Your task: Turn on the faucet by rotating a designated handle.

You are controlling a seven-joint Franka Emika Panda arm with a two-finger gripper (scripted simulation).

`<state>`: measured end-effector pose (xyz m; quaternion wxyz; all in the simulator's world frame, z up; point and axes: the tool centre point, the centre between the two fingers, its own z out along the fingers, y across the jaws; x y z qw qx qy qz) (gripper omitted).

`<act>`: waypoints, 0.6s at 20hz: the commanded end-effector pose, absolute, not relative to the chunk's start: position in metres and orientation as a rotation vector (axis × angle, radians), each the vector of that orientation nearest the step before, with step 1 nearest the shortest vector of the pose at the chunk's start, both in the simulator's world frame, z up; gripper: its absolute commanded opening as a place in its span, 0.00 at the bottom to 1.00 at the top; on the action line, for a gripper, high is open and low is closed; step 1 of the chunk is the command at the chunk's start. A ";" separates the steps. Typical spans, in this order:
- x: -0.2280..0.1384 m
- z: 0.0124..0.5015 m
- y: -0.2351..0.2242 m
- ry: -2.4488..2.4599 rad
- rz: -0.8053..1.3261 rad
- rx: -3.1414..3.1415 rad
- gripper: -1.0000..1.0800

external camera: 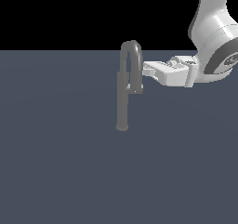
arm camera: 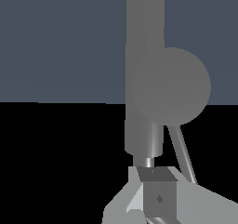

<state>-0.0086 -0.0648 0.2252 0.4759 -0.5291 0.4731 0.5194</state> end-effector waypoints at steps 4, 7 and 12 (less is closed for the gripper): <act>-0.017 0.227 -0.066 1.152 1.270 -1.296 0.00; -0.029 0.222 -0.067 1.153 1.276 -1.293 0.00; -0.048 0.213 -0.069 1.156 1.286 -1.288 0.00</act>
